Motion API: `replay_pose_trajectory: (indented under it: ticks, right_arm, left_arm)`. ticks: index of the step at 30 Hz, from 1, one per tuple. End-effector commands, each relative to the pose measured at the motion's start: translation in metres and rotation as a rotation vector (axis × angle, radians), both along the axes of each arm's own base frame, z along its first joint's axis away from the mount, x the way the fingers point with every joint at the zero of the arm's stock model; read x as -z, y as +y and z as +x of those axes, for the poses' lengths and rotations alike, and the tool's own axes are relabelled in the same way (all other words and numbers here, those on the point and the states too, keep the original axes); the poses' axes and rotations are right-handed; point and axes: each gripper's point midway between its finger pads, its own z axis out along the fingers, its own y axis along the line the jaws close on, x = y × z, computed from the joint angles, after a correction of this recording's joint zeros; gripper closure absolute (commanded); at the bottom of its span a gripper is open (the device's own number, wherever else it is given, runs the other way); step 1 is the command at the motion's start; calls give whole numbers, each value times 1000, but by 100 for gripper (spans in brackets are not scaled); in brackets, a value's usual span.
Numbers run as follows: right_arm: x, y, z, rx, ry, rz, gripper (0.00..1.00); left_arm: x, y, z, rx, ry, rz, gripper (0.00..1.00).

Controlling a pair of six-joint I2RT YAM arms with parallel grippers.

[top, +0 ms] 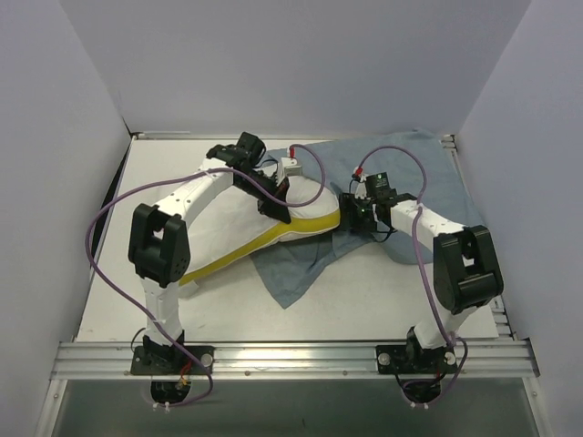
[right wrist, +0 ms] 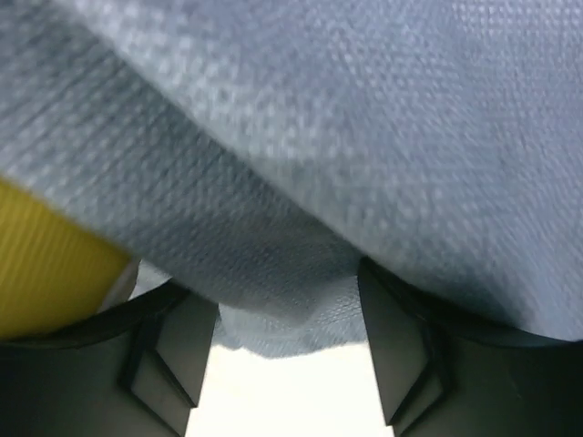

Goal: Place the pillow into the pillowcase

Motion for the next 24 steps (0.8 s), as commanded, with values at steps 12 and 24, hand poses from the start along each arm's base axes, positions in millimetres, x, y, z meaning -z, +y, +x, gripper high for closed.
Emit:
replay_pose_trajectory:
  ticks: [12,24]
  right_arm:
    - [-77,9,-61,-205,-60,226,100]
    - [-55,27,-104,-301,73,261,100]
  left_arm:
    - [6,-7,71,-400,-179,183,100]
    - [-17,-93,64,-481,-130,-51,100]
